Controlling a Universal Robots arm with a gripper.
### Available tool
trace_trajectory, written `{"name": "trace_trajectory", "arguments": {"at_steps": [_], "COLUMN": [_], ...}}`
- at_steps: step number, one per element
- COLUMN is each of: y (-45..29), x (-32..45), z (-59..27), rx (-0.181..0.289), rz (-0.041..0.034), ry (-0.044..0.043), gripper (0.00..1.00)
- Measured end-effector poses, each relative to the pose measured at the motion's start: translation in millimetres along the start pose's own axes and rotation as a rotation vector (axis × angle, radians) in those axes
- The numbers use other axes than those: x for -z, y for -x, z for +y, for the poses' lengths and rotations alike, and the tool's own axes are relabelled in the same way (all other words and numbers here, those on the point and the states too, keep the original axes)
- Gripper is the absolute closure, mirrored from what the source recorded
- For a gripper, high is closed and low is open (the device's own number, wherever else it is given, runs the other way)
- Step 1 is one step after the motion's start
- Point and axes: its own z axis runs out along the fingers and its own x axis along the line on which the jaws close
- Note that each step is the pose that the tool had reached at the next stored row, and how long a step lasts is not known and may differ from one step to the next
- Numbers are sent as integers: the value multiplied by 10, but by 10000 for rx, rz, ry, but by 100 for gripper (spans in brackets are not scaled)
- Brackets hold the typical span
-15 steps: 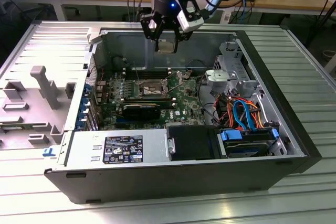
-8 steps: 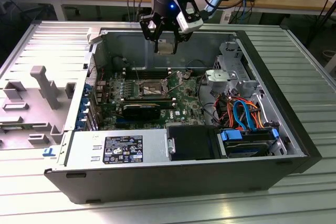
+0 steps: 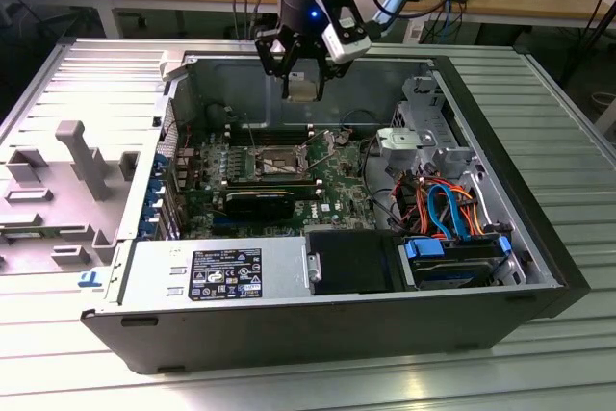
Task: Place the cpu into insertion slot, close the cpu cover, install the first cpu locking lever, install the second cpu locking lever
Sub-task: 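Place the cpu into insertion slot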
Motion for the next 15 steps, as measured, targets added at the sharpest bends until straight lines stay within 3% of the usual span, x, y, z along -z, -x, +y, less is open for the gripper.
{"name": "trace_trajectory", "arguments": {"at_steps": [15], "y": [-30], "x": [-35], "z": [-14], "rx": [0], "rz": [0], "ry": [-10], "gripper": [45]}}
